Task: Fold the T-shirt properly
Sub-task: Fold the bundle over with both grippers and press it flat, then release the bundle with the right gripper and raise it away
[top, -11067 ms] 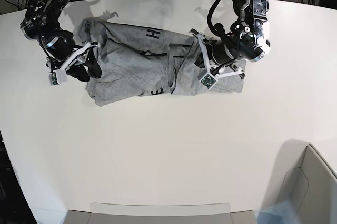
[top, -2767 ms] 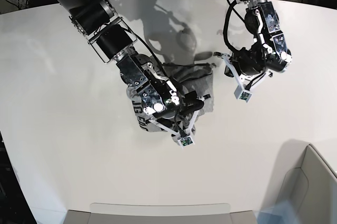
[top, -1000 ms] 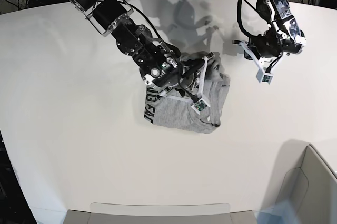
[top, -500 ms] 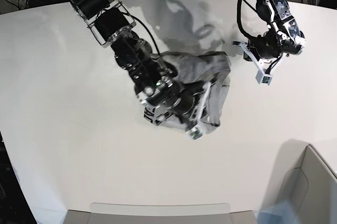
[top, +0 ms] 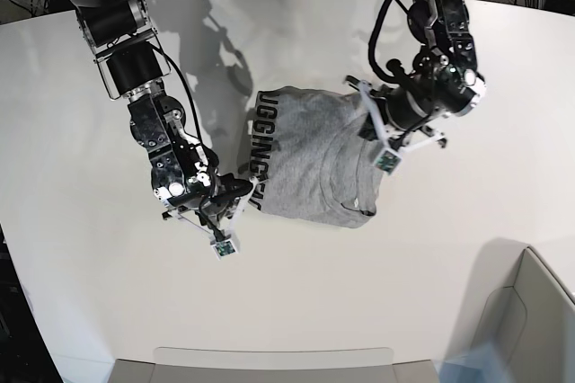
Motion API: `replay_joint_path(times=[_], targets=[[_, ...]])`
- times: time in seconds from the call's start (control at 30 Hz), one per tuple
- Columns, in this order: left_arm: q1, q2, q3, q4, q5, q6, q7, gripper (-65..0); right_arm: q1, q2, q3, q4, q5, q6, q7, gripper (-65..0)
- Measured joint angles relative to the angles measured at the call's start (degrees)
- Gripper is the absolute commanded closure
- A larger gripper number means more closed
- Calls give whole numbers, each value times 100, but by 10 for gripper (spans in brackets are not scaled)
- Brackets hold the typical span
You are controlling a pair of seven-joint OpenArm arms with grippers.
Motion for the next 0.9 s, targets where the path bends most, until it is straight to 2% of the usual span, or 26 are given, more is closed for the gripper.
replay_joint_path(times=[0.1,0.2,0.4,0.47,0.53,0.7,0.77,0.9], targets=[[-7,-83,640,-11,-98,-9,-118,0,-11,-35,-13,-192,35,4,-31,0],[-28,-332,1123,-313,-35,-2,-109,0,11,-96,-28,-262,42,17,4,0],[-407,-365,1351,-1917,-9,-2,-94,0,17,-85,-55,-503,42,20,33,0],[-535,-358,1091,-2177,-118,-33,-186,0,4,-39,-284,-595,-7,42,33,0],[-603,-365,789,-2343,-94,-20,-361,0,-13,-2,-660,-605,7,284,39,0],[-887,-426,4,-2745,-179,-55,-461,0,-116,-50,-1139,-487,-210,229,219,0],[-1165,-509,-214,-3014,-4,-20,-474,0,-149,-52,-1309,-463,-297,212,278,0],[-1722,-780,-533,-3746,-9,-2,-815,0,-205,-315,-1762,-437,-476,116,356,0]])
